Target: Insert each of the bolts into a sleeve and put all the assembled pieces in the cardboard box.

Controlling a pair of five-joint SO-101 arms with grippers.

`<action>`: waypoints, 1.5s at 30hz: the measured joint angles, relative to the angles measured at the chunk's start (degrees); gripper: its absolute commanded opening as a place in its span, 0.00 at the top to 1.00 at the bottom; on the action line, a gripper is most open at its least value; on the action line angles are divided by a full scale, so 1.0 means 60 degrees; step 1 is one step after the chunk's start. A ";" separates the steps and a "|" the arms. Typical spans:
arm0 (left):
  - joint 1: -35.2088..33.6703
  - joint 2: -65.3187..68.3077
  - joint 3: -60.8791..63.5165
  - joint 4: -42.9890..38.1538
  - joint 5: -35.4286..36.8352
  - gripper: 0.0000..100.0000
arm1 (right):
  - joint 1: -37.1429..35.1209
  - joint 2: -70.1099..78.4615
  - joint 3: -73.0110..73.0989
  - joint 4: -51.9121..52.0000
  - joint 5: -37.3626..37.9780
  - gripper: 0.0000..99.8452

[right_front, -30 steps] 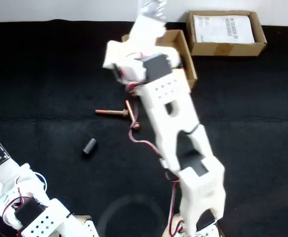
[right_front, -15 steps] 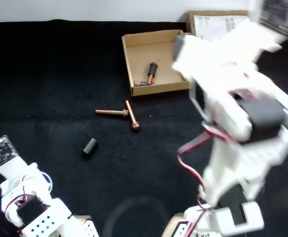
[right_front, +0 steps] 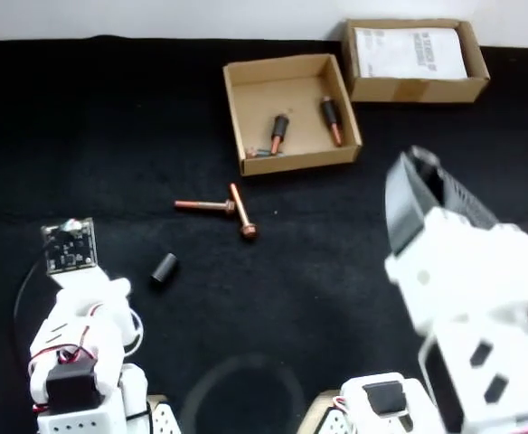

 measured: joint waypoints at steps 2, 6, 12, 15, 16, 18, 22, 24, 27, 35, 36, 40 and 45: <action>0.0352 0.0571 -0.0454 0.0000 0.0029 0.99 | 0.0000 -0.0689 0.0821 0.0000 0.0000 0.99; 0.0806 0.2667 -0.1963 0.0000 0.0352 0.99 | 0.0000 -0.1949 0.2549 0.0000 0.0000 0.99; 0.1201 0.7092 -0.5172 0.0000 0.0703 0.99 | 0.0029 -0.3575 0.4703 -0.0190 0.0000 0.99; 0.1392 0.9084 -0.6564 0.0000 0.0762 0.99 | 0.0029 -0.4440 0.5714 -0.0322 0.0000 0.99; 0.1465 0.9700 -0.6960 0.0000 0.0762 0.99 | 0.0029 -0.4703 0.6066 -0.0337 0.0000 0.99; 0.1626 1.0857 -0.7707 0.0000 0.0762 0.99 | 0.0029 -0.5260 0.6769 -0.0337 0.0000 0.99; 0.2110 1.2821 -0.8791 0.0117 0.0762 0.99 | 0.0469 -0.6256 0.8176 -0.0440 0.0000 0.99; 0.2491 1.3626 -0.9275 0.0484 0.0762 0.99 | 0.0835 -0.6755 0.8996 -0.0777 0.0059 0.99; 0.3253 1.4740 -1.0081 0.1245 0.0073 0.99 | 0.1568 -0.7560 1.0227 -0.1626 0.0571 0.99; 0.4088 1.7040 -1.1985 0.2125 -0.3766 0.99 | 0.3429 -0.9861 1.3553 -0.4366 0.2066 0.99; 0.4088 1.7245 -1.2176 0.2125 -0.4059 0.99 | 0.3473 -0.9875 1.3788 -0.4425 0.2125 0.99; 0.4088 1.7890 -1.2733 0.2110 -0.5685 0.99 | 0.3546 -0.9905 1.4344 -0.4586 0.2198 0.99; 0.4088 1.8652 -1.3568 0.2110 -0.7722 0.88 | 0.3546 -0.9905 1.4945 -0.4601 0.2198 0.99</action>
